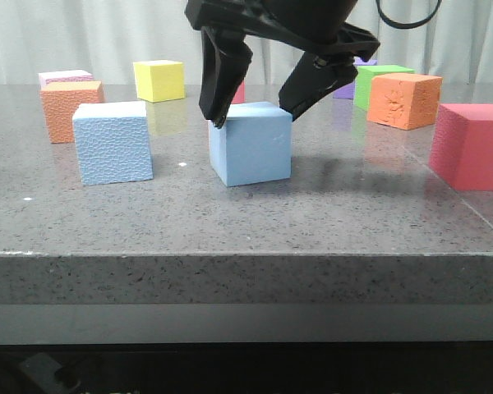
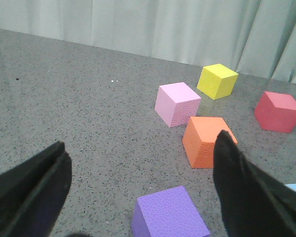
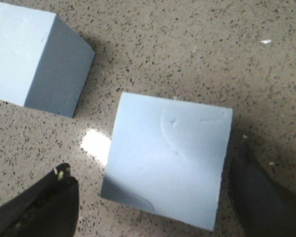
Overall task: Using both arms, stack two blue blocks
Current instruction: 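Lower the cube onto the table center and open the right gripper, then raise the right gripper away from the placed cube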
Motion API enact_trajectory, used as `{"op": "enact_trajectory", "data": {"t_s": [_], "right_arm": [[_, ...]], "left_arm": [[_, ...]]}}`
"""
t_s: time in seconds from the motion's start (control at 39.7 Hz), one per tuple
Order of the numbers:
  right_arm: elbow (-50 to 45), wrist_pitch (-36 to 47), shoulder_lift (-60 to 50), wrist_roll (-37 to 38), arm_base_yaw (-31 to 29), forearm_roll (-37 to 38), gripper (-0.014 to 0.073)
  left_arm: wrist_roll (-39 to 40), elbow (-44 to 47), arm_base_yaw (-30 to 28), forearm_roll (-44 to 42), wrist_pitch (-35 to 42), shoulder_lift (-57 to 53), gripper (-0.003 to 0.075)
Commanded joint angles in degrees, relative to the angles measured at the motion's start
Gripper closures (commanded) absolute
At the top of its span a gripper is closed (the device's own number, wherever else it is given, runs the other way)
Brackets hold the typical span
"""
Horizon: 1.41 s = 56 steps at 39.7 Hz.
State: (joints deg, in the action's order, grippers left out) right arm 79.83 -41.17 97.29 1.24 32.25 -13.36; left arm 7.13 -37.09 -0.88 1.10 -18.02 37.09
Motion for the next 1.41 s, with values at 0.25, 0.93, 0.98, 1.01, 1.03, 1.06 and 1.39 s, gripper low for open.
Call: {"op": "enact_trajectory", "data": {"t_s": [0.25,0.93,0.98,1.01,1.03,1.06,1.39], "right_arm": [[6.0,-3.7,-9.9,-0.2,-0.1,-2.7,-0.0030],[6.0,-6.2,-14.2,-0.2,-0.9,-3.3,0.0662],[6.0,-6.2,-15.2,-0.2,-1.9,-3.3,0.0663],[6.0,-6.4,-15.7,-0.2,-2.6,-3.3,0.0663],[6.0,-6.5,-16.4,-0.2,-3.5,-3.3,0.0663],[6.0,-6.9,-16.9,-0.2,-4.6,-3.3,0.0663],[4.7,-13.6,-26.2,-0.2,-23.3,-0.2,0.0663]], "left_arm": [[0.2,-2.1,-0.1,0.1,4.6,-0.1,0.0156],[0.2,-2.1,-0.1,0.1,4.6,-0.1,0.0156],[0.2,-2.1,-0.1,0.1,4.6,-0.1,0.0156],[0.2,-2.1,-0.1,0.1,4.6,-0.1,0.0156],[0.2,-2.1,-0.1,0.1,4.6,-0.1,0.0156],[0.2,-2.1,-0.1,0.1,4.6,-0.1,0.0156],[0.2,-2.1,-0.1,0.1,4.6,-0.1,0.0156]]}}
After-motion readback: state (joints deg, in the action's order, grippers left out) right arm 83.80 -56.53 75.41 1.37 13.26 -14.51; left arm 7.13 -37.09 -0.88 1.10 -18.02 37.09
